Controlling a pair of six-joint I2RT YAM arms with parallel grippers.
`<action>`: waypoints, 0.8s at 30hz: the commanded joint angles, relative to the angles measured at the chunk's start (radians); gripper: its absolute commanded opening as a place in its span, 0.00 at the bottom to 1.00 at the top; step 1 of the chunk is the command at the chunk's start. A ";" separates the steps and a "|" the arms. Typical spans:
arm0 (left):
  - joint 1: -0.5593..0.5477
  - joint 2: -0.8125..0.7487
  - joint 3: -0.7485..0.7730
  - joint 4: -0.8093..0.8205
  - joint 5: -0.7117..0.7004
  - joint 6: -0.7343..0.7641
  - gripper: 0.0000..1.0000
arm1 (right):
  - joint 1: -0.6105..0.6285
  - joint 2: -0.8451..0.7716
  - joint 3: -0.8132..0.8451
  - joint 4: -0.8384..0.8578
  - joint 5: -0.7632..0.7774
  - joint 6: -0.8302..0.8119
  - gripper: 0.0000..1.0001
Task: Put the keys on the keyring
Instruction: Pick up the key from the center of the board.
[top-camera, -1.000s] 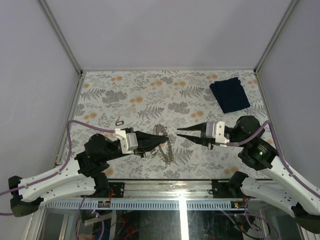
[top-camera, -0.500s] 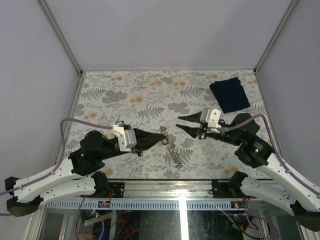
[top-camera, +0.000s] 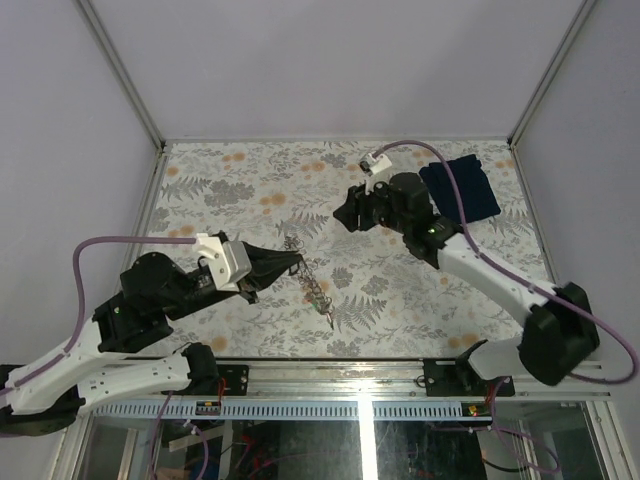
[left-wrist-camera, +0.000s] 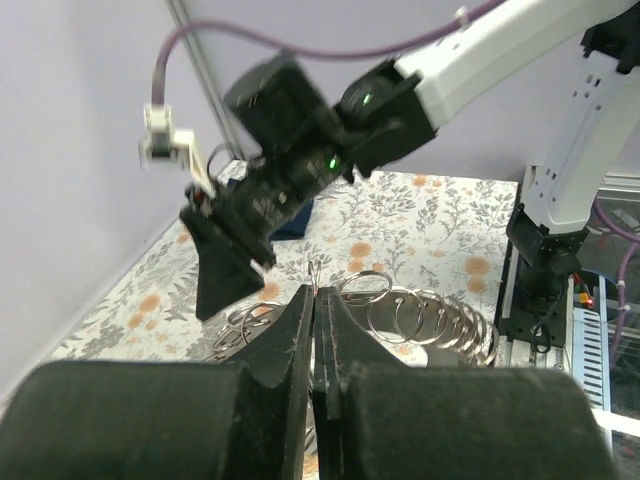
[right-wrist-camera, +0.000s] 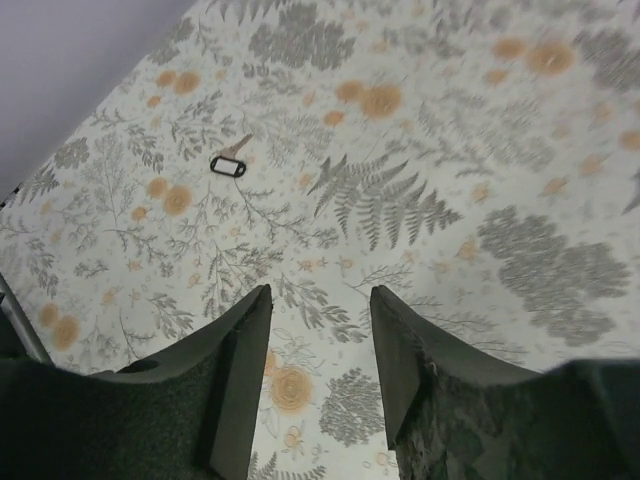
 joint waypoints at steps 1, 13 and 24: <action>0.005 -0.005 0.118 -0.066 -0.076 0.028 0.00 | 0.004 0.183 0.085 0.180 -0.114 0.220 0.52; 0.004 0.021 0.217 -0.130 -0.114 0.046 0.00 | 0.211 0.682 0.382 0.298 0.067 0.393 0.54; 0.005 -0.003 0.204 -0.160 -0.156 0.037 0.00 | 0.323 0.991 0.667 0.313 0.166 0.492 0.51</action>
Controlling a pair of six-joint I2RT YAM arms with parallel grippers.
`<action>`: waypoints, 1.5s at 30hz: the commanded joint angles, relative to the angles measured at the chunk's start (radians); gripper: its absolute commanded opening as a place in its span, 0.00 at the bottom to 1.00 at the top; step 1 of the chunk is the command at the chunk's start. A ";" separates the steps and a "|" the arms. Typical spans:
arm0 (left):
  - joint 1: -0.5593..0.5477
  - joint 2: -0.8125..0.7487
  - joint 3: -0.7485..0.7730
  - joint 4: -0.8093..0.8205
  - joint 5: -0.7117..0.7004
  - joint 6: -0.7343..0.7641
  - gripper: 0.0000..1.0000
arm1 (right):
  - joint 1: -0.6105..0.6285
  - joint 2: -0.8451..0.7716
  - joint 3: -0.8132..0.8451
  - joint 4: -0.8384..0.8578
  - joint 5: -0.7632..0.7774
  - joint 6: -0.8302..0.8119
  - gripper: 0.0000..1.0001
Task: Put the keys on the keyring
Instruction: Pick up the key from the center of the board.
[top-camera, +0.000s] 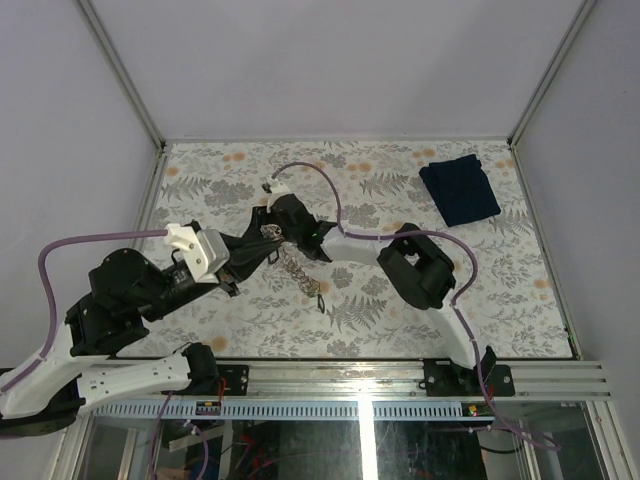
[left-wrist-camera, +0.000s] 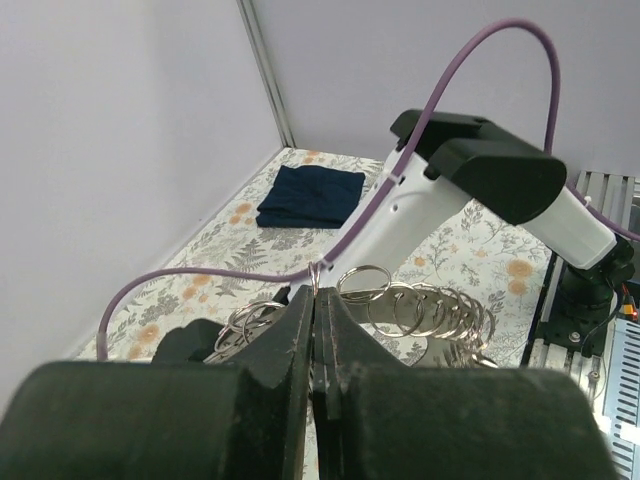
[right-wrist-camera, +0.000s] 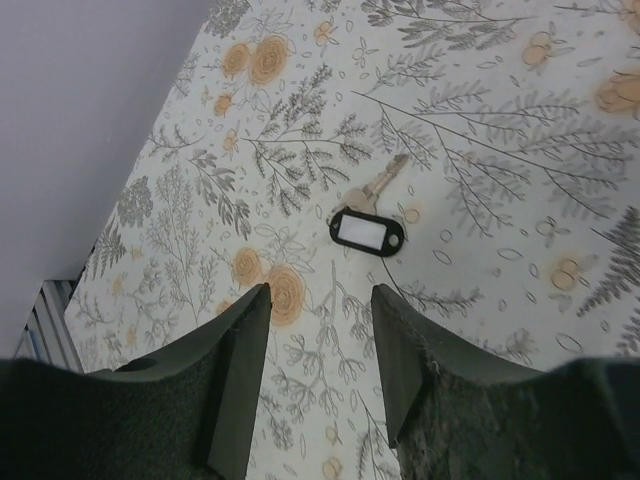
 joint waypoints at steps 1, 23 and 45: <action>0.004 -0.020 0.022 0.026 -0.026 0.009 0.00 | 0.035 0.091 0.137 0.058 0.095 0.062 0.51; 0.005 -0.053 0.004 0.016 -0.034 0.015 0.00 | 0.094 0.336 0.441 -0.140 0.243 0.070 0.46; 0.005 -0.078 -0.010 0.008 -0.036 0.017 0.00 | 0.109 0.398 0.513 -0.151 0.220 0.065 0.38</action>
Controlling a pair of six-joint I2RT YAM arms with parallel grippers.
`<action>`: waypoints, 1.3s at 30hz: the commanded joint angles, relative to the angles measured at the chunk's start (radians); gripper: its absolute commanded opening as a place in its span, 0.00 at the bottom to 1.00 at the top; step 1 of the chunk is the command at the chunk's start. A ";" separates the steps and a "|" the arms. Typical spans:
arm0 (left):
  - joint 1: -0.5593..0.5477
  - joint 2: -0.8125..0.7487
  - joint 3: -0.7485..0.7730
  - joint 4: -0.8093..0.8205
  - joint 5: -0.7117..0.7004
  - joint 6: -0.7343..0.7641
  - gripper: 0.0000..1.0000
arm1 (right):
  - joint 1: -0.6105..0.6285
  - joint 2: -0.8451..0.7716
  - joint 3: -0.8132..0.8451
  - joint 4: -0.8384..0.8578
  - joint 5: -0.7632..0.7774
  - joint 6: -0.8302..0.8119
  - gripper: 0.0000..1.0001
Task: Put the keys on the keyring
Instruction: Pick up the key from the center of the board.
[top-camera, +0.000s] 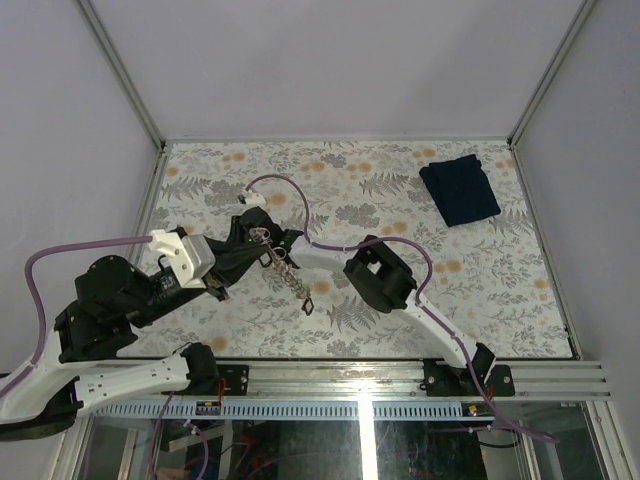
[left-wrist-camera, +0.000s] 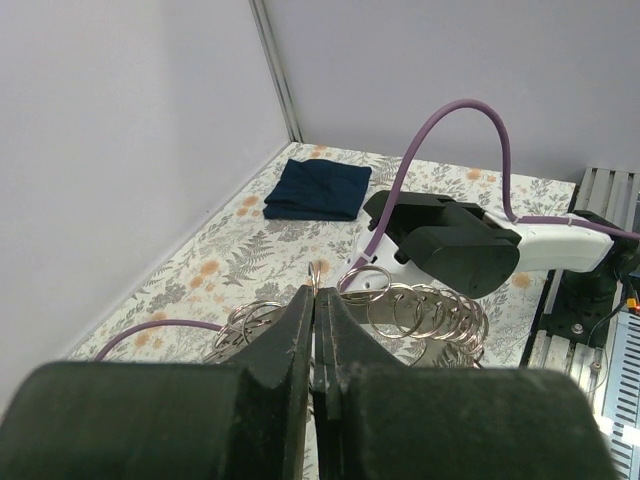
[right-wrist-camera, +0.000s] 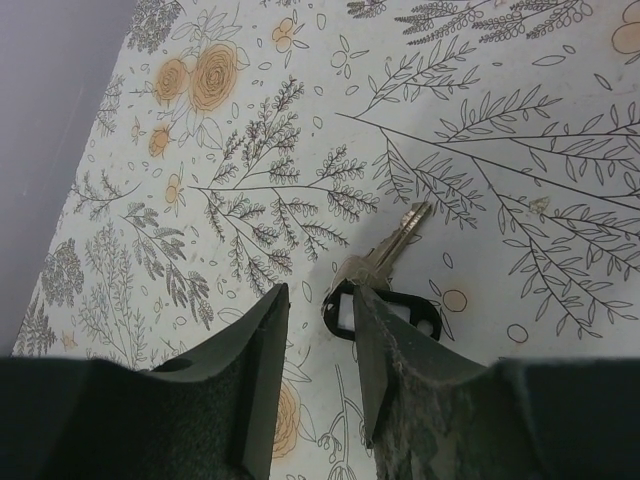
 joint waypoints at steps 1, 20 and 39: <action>0.005 -0.020 -0.002 0.055 -0.016 0.017 0.00 | 0.013 0.039 0.058 0.009 0.020 -0.008 0.38; 0.004 -0.028 -0.007 0.057 -0.014 0.014 0.00 | 0.015 0.018 -0.012 0.017 0.049 -0.021 0.04; 0.005 -0.004 0.000 0.046 -0.013 0.022 0.00 | -0.116 -0.565 -0.804 0.567 -0.177 -0.285 0.00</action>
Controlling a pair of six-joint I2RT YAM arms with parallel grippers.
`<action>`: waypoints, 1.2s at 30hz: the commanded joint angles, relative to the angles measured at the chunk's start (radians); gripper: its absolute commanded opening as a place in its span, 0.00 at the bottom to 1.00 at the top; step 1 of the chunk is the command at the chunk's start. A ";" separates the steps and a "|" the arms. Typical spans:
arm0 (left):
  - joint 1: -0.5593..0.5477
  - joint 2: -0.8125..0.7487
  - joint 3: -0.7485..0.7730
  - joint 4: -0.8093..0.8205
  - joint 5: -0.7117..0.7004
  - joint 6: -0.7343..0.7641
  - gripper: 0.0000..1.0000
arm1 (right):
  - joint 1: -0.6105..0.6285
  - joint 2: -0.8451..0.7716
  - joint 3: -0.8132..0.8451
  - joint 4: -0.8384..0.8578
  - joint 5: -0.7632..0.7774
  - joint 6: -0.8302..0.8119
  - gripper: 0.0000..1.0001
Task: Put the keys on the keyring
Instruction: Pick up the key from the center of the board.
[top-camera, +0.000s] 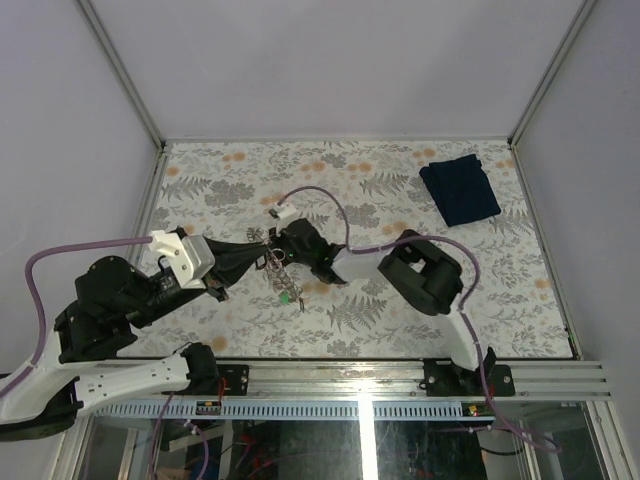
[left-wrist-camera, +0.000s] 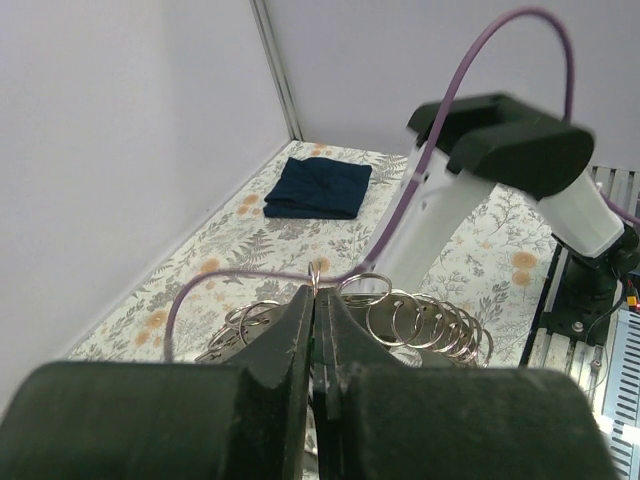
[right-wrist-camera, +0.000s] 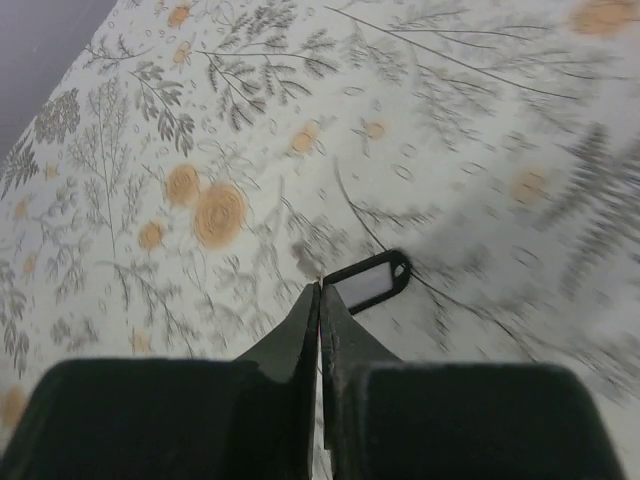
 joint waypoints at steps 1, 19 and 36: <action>0.005 0.011 0.006 0.050 -0.012 0.026 0.00 | -0.105 -0.273 -0.221 0.195 -0.082 -0.062 0.00; 0.004 0.084 -0.058 0.251 0.217 0.074 0.00 | -0.227 -1.208 -0.776 0.089 -0.138 -0.661 0.00; 0.005 0.232 -0.100 0.476 0.456 0.127 0.00 | -0.228 -1.663 -0.664 -0.251 -0.509 -0.890 0.00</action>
